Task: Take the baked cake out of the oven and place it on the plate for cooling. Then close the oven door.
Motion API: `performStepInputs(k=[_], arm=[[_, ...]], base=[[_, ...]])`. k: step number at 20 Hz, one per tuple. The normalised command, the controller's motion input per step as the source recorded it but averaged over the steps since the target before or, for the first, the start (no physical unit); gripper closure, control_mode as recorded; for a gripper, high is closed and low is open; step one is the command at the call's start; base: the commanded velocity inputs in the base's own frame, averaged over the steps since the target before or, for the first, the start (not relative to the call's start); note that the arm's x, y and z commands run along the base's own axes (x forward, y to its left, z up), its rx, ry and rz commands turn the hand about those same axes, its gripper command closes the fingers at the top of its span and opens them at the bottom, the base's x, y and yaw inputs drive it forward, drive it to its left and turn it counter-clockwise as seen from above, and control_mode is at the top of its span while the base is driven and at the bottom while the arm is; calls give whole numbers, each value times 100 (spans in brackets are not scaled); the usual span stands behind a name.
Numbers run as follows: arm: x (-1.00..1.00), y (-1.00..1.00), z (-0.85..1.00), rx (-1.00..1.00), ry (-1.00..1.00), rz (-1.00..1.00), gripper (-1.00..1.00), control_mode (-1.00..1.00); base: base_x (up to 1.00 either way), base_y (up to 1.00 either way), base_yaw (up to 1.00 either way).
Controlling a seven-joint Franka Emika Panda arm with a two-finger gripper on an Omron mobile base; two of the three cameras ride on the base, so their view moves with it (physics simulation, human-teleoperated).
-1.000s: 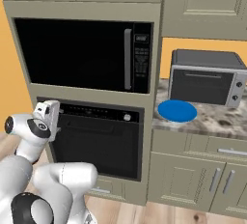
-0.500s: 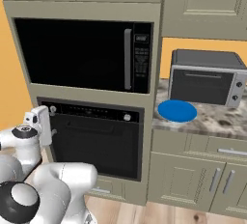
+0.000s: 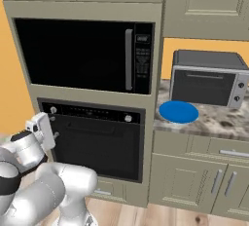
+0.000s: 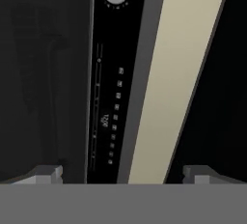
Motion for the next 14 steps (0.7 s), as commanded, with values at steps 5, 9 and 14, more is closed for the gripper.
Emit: performStepInputs(k=[5, 9, 14], arm=[[26, -4, -29, 0, -9, 0, -100, -100], [25, -10, -31, 0, -4, 2, -100, -100], [29, -13, -24, 0, -1, 5, -100, -100]], base=[[0, 0, 0], [0, 0, 0], [0, 0, 0]])
